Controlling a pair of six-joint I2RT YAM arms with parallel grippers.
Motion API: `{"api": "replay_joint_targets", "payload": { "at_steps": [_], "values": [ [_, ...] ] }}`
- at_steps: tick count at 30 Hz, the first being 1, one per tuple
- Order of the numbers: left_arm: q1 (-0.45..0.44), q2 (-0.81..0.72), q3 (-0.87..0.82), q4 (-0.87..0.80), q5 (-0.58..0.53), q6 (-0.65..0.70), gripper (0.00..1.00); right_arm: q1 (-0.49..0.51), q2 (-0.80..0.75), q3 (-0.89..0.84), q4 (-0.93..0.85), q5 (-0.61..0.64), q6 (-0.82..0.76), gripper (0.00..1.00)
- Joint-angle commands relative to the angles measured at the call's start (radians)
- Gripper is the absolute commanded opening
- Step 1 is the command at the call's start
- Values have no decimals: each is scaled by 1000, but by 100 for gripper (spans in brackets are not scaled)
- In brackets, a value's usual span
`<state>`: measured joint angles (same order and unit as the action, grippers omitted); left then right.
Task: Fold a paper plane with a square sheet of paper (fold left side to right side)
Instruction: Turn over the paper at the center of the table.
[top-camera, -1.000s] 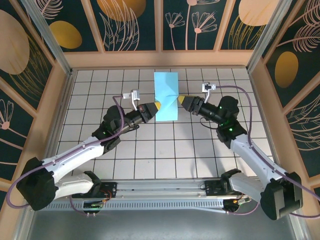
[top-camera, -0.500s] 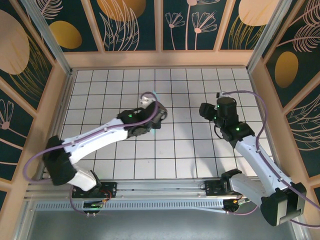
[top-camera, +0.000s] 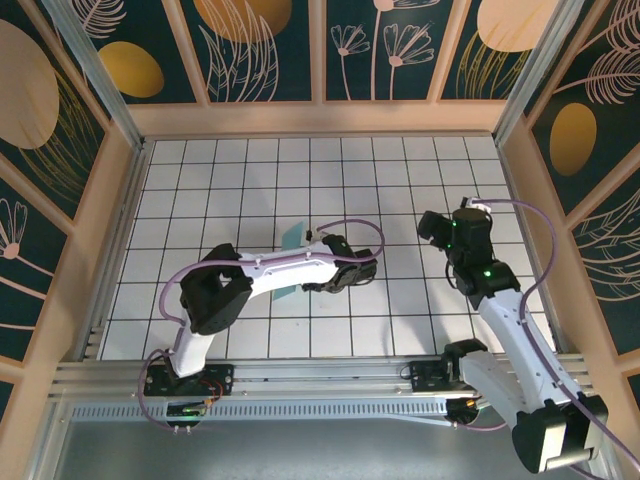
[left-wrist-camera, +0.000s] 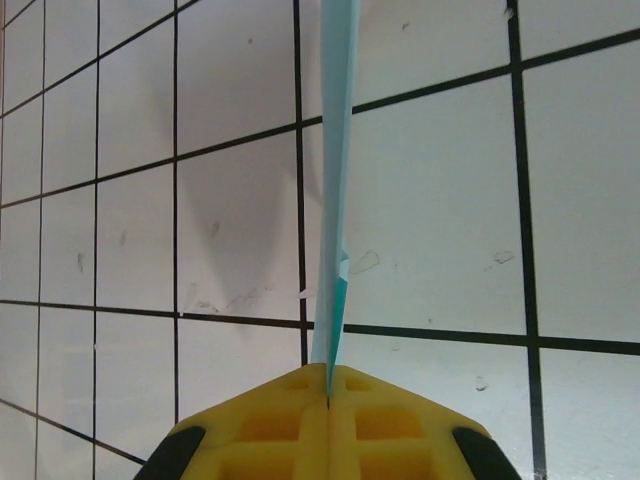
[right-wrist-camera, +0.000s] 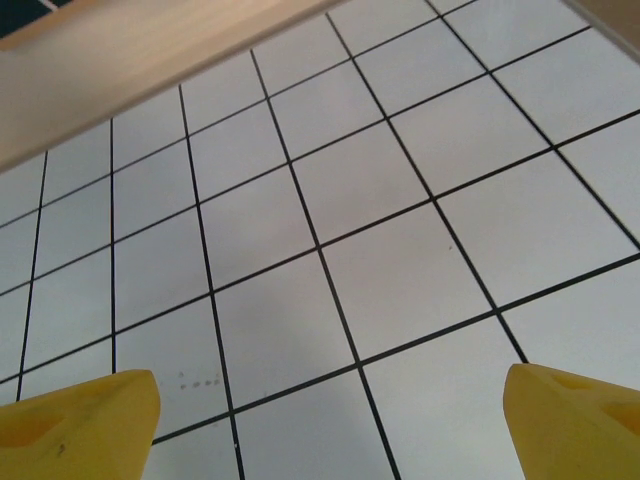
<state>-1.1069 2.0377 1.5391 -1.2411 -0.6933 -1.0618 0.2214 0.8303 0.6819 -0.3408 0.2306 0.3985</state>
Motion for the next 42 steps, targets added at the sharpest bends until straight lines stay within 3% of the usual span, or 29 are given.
{"api": "replay_joint_targets", "payload": {
  "at_steps": [1, 14, 25, 27, 33, 37, 42],
  "values": [
    [-2, 20, 49, -18, 9, -10, 0, -23, -27, -23, 6, -11, 3, 89],
    [54, -19, -20, 407, 353, 117, 2, -37, -69, -42, -1, -80, 10, 89],
    [142, -98, -52, 718, 596, 177, 47, -53, -23, -61, 2, -209, -11, 89],
    [160, -143, -84, 776, 631, 186, 52, -56, 0, -58, 7, -284, -20, 89],
    [232, -314, -277, 962, 716, 193, 54, -56, 79, -64, 77, -515, 4, 72],
    [302, -475, -497, 1145, 763, 147, 55, -36, 177, -102, 211, -715, 85, 53],
    [383, -646, -735, 1292, 766, 86, 56, 94, 339, -88, 302, -704, 115, 39]
  ]
}}
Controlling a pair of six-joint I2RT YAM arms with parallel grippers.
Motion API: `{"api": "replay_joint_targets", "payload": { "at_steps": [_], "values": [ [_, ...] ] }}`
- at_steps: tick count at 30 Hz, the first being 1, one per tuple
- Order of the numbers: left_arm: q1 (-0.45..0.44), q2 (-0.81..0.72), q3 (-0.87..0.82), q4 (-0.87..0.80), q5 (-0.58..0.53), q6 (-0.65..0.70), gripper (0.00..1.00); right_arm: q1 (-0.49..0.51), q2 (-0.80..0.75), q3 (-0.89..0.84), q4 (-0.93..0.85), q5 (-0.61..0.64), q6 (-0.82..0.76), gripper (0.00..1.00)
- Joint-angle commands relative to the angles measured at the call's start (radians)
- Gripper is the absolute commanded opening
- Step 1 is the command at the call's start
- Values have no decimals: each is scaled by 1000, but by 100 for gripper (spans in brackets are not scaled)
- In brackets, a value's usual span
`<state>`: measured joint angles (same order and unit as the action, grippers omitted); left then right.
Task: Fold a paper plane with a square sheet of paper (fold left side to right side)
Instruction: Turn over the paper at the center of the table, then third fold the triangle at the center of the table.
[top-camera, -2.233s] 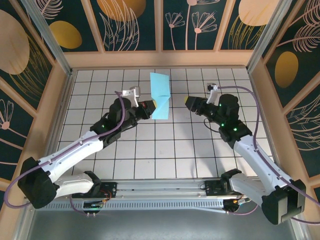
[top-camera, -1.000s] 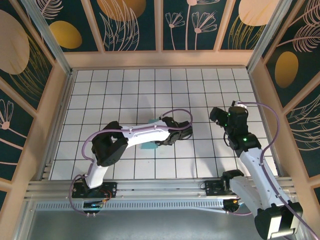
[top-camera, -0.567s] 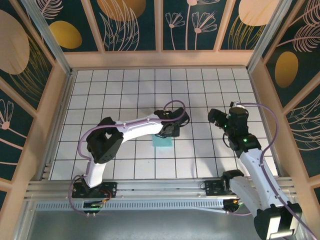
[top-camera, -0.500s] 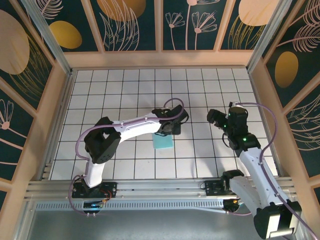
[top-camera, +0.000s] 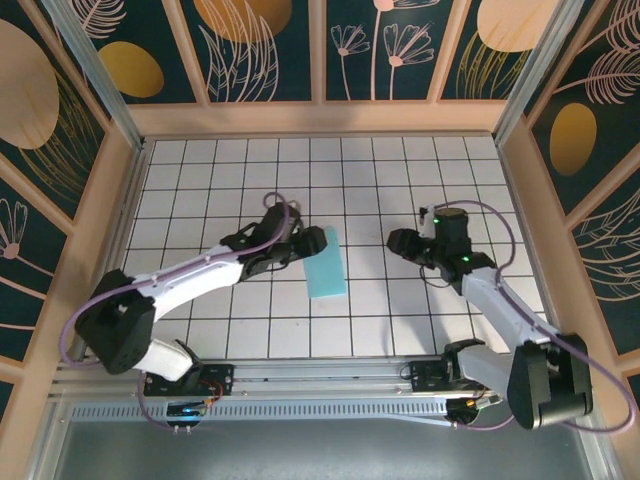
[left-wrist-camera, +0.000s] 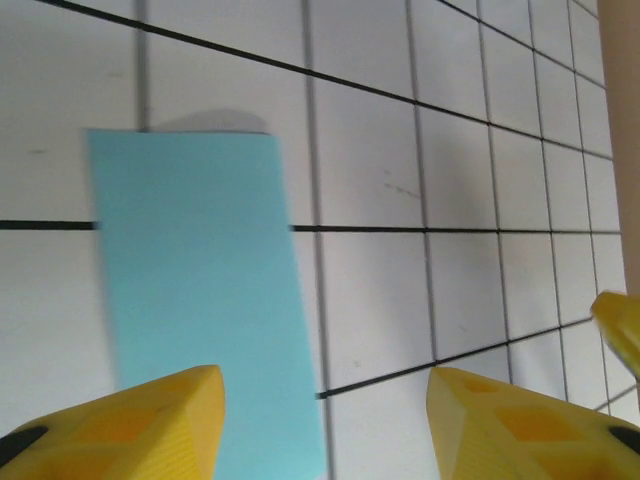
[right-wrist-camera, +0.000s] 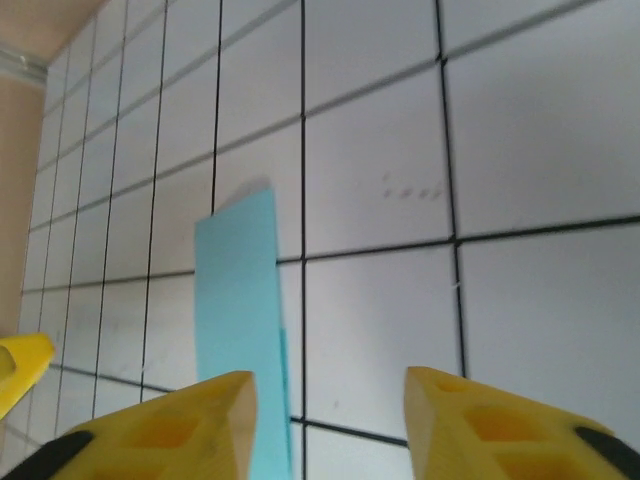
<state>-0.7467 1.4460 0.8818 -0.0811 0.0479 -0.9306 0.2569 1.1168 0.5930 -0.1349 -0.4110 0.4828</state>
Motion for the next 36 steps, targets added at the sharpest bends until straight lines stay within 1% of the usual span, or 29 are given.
{"api": "replay_joint_targets", "payload": {
  "at_steps": [1, 5, 8, 11, 16, 20, 26, 34, 36],
  "values": [
    [33, -84, -108, 140, 16, -48, 56, 88, 91, 11, 111, -56, 37, 35],
    [52, -144, -181, 153, -11, -54, 56, 176, 237, 41, 204, -75, 79, 20],
    [52, -163, -211, 163, -24, -51, 55, 225, 346, 71, 262, -89, 103, 11],
    [53, -162, -211, 139, -33, -35, 55, 260, 452, 122, 276, -101, 102, 1],
    [52, -152, -205, 118, -27, -20, 54, 275, 541, 154, 298, -81, 101, 0],
    [53, -134, -203, 111, -19, -14, 54, 277, 587, 166, 328, -98, 100, 0],
    [53, -94, -195, 106, 6, -23, 53, 275, 632, 185, 295, -71, 71, 0],
    [52, -1, -178, 111, 90, -18, 44, 277, 653, 185, 218, -16, 36, 0],
    [52, 27, -177, 124, 115, -19, 43, 277, 651, 181, 207, -3, 31, 0]
  ]
}}
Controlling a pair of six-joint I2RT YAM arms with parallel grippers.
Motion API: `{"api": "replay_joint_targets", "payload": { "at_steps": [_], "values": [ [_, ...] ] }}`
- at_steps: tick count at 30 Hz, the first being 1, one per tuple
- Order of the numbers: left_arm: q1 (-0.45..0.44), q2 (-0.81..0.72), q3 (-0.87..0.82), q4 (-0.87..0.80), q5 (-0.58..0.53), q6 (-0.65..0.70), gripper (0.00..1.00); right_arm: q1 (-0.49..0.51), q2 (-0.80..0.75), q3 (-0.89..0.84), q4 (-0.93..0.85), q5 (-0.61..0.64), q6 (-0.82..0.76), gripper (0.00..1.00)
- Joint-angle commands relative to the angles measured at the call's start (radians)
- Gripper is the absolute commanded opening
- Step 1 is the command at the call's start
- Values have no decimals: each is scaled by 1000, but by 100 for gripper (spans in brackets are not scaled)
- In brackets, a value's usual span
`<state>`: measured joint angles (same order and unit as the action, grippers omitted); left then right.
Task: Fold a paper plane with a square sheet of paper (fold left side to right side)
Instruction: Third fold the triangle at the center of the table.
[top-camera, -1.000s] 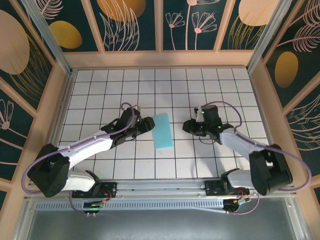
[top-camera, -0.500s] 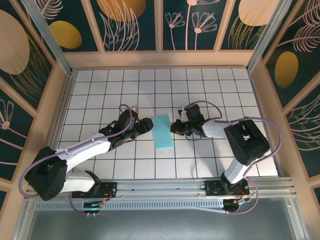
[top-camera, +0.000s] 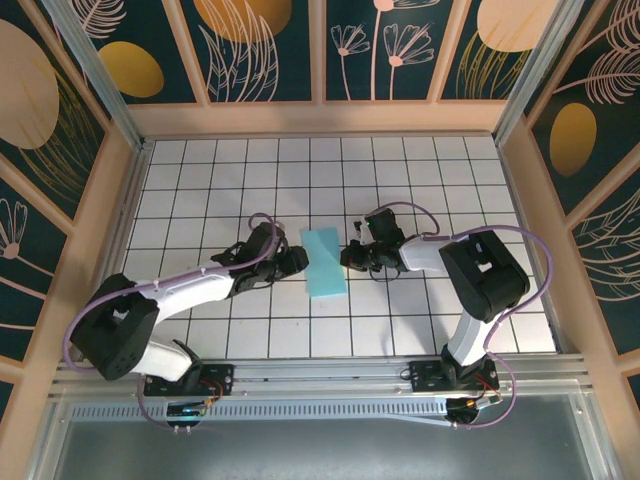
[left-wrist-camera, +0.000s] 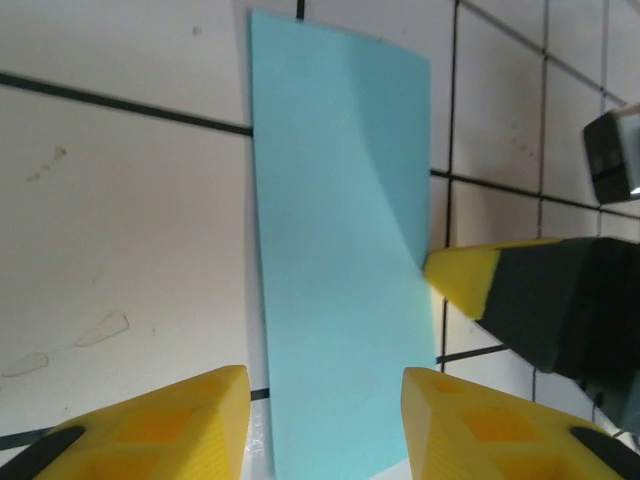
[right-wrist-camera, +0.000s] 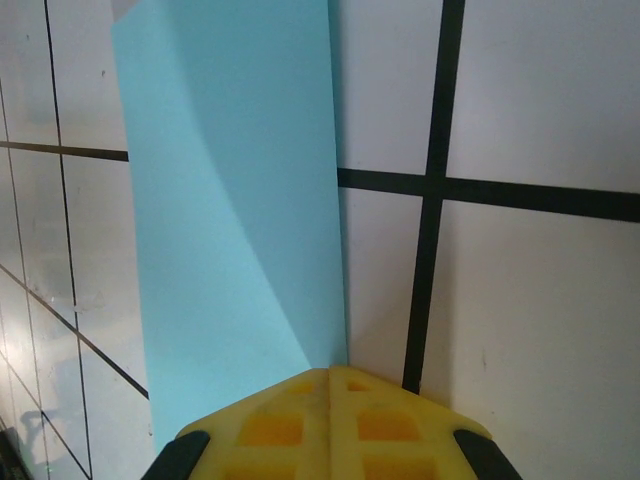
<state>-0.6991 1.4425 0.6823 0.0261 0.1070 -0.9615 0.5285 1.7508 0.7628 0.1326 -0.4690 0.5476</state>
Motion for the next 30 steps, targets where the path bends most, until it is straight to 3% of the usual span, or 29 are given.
{"api": "replay_joint_targets", "payload": {
  "at_steps": [1, 14, 30],
  "values": [
    [6, 43, 24, 24, 68, 10, 43, 5, 15, 10, -62, 58, -34, 0],
    [5, 177, 56, 74, 164, 11, 41, 13, 24, 10, -60, 64, -30, 0],
    [5, 240, 65, 90, 181, 10, 39, 13, 24, 6, -64, 73, -32, 0]
  ]
}}
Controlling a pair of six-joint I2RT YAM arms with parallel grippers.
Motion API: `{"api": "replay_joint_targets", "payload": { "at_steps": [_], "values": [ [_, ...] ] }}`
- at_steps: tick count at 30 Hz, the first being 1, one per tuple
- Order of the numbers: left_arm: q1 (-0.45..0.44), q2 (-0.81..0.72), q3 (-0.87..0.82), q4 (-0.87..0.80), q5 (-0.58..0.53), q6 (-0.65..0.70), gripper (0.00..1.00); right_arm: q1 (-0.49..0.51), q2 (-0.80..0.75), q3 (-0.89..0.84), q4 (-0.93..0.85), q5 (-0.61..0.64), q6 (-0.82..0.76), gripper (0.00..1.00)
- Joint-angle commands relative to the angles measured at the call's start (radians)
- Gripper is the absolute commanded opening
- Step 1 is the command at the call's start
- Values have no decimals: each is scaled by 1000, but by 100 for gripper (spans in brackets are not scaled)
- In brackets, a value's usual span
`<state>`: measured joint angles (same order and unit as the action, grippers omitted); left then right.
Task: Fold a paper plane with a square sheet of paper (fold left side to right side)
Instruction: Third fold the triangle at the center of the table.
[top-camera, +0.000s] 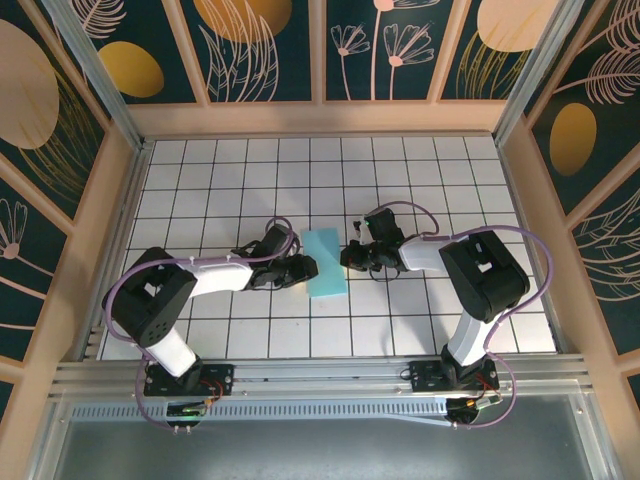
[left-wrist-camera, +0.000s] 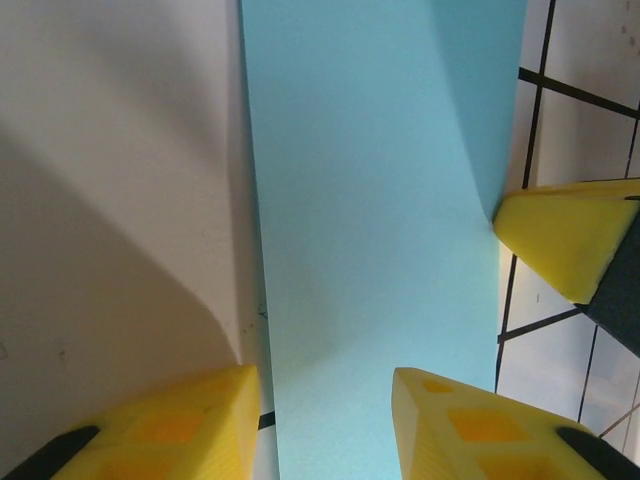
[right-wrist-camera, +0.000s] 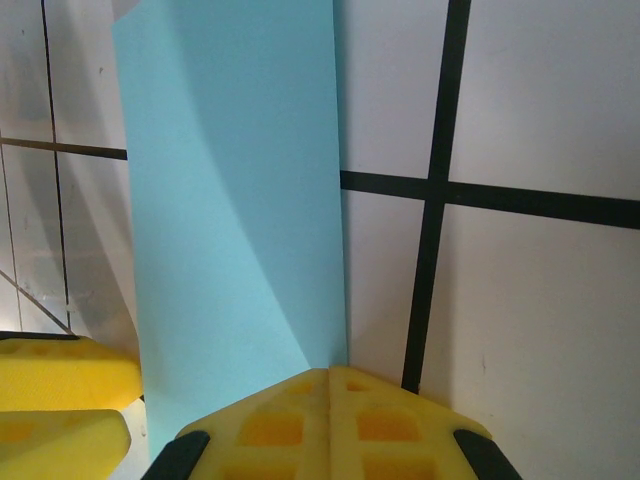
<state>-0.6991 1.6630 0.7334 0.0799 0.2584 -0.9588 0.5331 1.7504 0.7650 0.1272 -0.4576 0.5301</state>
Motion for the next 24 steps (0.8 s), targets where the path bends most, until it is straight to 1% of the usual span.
{"api": "replay_joint_targets", "payload": {
  "at_steps": [1, 9, 17, 24],
  "values": [
    [5, 20, 11, 52, 39, 1, 39, 8, 25, 3, -57, 62, -15, 0],
    [4, 41, 21, 101, 63, -12, 39, 8, 26, 3, -60, 62, -15, 0],
    [5, 6, 26, 98, 5, -11, 42, 8, 22, 2, -63, 60, -17, 0],
    [9, 22, 88, 42, -32, 35, 42, 8, 26, 5, -67, 60, -22, 0]
  ]
}}
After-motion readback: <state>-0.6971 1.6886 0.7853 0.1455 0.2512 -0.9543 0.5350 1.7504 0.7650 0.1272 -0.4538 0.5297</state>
